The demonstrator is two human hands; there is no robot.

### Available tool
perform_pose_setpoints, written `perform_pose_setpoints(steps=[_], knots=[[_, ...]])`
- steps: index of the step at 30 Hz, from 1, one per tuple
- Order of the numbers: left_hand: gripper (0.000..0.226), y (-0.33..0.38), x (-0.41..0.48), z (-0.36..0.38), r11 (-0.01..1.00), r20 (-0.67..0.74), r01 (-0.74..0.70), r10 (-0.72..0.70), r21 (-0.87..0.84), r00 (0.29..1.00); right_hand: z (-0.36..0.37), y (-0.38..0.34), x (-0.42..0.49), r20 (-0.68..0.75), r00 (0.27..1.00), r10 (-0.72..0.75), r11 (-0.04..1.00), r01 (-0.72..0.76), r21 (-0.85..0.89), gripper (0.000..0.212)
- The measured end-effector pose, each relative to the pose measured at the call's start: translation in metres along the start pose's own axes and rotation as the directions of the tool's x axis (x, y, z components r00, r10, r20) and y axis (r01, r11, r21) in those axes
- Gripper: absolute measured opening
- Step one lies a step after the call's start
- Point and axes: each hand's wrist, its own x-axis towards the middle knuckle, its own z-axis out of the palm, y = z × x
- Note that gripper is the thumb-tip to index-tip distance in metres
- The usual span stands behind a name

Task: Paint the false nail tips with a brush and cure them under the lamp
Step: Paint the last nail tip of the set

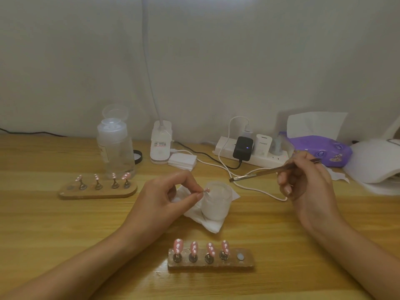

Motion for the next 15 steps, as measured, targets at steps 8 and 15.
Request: perform_pose_setpoints(steps=[8,15], knots=[[0.005,0.0,0.0,0.0,1.0,0.008,0.008,-0.009,0.027,1.0,0.006,-0.004,-0.012,0.243,0.923,-0.299,0.933,0.336,-0.127,0.022],[0.007,-0.002,0.0,0.0,1.0,0.009,0.002,-0.002,0.023,1.0,0.001,-0.008,-0.005,0.131,0.95,-0.284,0.952,0.296,-0.077,0.02]])
